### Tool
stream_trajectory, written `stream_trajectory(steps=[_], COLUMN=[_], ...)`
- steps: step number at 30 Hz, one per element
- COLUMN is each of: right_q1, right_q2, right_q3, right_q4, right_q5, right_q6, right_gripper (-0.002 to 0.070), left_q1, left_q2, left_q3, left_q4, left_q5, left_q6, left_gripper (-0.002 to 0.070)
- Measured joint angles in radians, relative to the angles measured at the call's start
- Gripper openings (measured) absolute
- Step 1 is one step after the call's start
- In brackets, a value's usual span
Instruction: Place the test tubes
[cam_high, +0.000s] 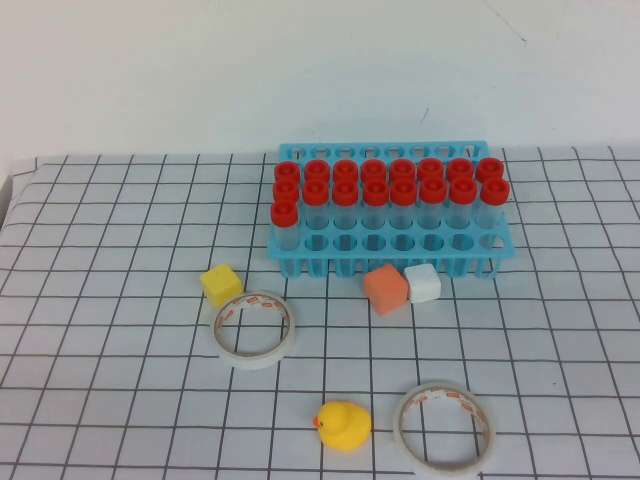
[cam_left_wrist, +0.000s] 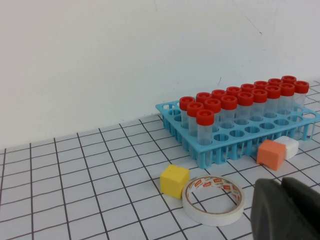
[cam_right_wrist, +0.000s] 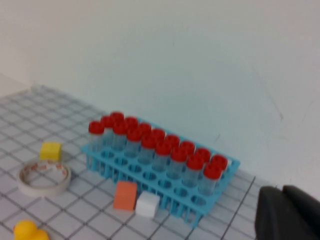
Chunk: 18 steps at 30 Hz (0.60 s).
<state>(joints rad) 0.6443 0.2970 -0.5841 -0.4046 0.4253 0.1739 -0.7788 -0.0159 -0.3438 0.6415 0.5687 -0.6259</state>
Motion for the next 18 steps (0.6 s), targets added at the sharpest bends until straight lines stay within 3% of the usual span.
stream_trajectory(steps=[18], right_q1=[0.000], right_q2=[-0.007], right_q3=[0.161], right_q4=[0.019], right_q5=[-0.053], right_q6=[-0.006], right_gripper=[-0.0001], left_q1=[0.000], left_q2=[0.000], left_q3=[0.000], left_q4=[0.000], left_q5=[0.000], left_q6=[-0.002], left_gripper=[-0.0001])
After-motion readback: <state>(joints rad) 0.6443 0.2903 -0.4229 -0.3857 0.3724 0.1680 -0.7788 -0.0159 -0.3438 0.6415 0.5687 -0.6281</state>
